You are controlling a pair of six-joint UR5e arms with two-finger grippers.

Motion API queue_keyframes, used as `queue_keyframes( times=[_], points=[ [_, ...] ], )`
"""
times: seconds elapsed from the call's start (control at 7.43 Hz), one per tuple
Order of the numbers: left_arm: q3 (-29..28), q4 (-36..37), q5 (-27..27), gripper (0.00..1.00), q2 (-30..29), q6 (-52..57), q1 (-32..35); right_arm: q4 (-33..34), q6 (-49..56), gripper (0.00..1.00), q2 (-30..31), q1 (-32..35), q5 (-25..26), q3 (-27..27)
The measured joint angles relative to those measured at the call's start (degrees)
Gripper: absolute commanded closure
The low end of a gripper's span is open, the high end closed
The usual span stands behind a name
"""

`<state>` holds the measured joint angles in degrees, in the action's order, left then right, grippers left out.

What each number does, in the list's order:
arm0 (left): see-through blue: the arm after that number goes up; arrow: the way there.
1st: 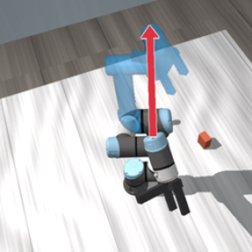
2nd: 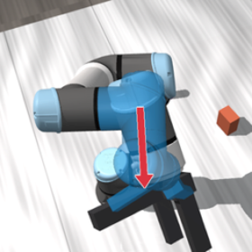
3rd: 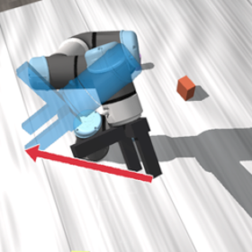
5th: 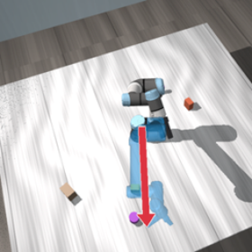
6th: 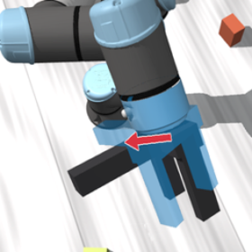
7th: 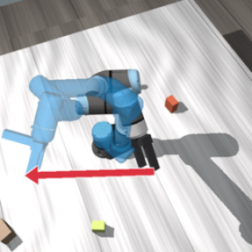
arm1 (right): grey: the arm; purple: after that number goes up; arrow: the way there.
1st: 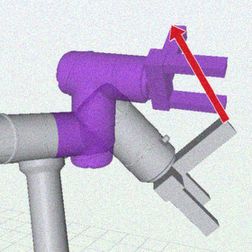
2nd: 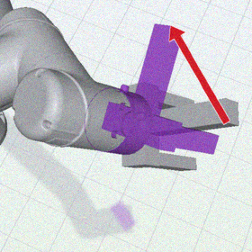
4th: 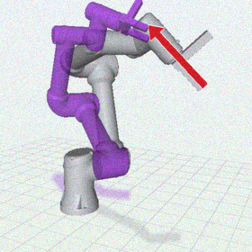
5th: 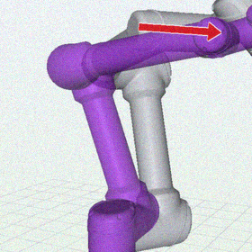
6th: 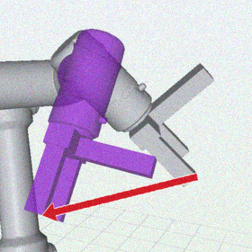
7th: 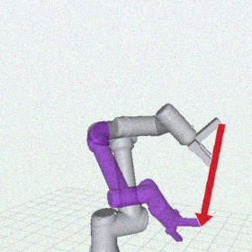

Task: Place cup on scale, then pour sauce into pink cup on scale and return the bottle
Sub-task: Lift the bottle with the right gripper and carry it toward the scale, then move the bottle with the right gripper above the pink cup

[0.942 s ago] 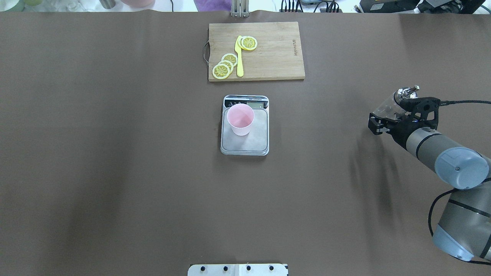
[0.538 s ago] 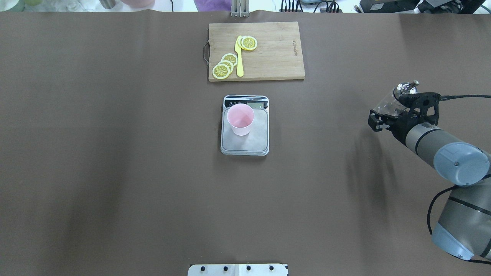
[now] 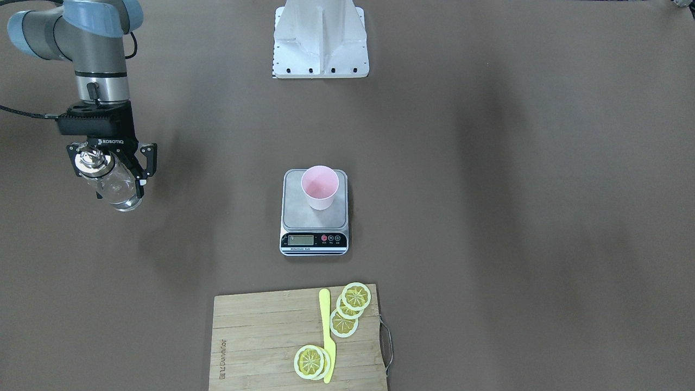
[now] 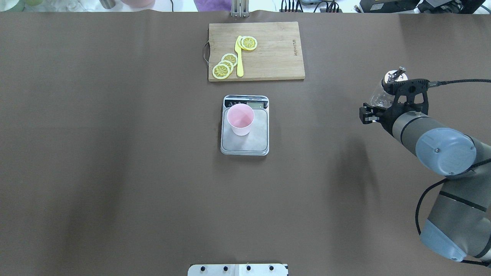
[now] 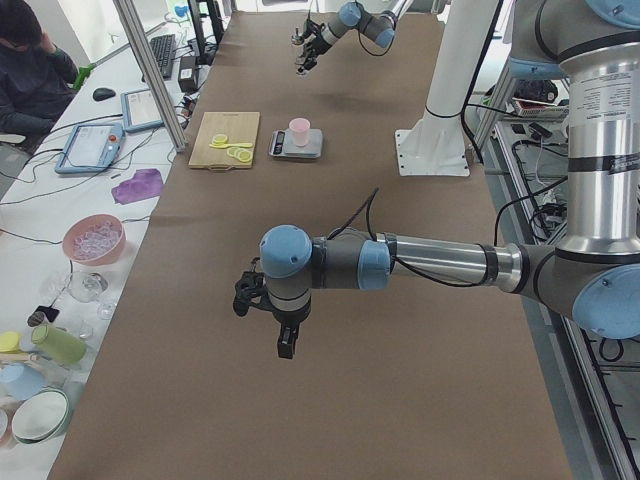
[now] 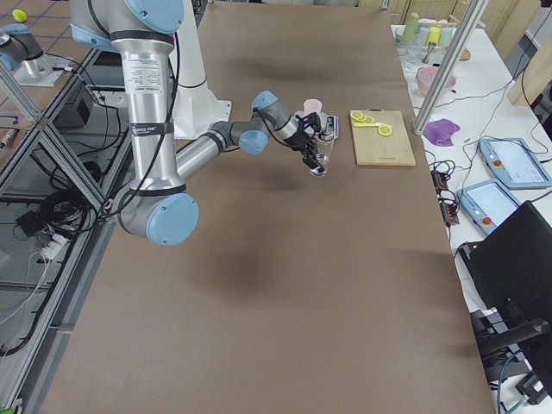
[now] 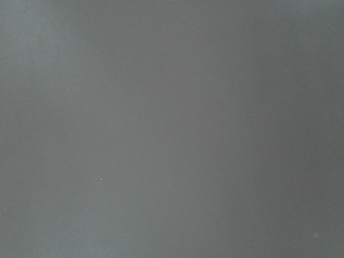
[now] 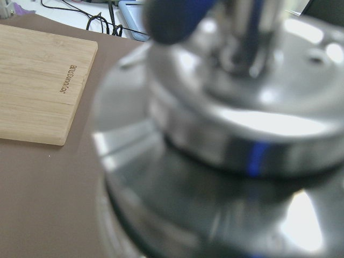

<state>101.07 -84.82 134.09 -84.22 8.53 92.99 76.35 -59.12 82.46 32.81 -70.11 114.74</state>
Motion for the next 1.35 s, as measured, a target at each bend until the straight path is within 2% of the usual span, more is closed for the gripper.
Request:
queue_keyframes(
  times=[0.4, 0.94, 1.35],
  points=[
    [0.0, 0.0, 0.1, 0.02, 0.0, -0.1, -0.1, 18.1, -0.7, 1.0, -7.9, -3.3, 4.4, 0.4],
    [-0.4, 0.0, 0.1, 0.02, 0.0, -0.1, -0.1, 37.8, -3.5, 1.0, -16.1, -7.4, 8.9, 0.3],
    [-0.4, 0.3, 0.1, 0.02, 0.0, -0.2, -0.1, 46.1, -7.3, 1.0, -19.0, -10.9, 12.4, -0.9]
  ],
)
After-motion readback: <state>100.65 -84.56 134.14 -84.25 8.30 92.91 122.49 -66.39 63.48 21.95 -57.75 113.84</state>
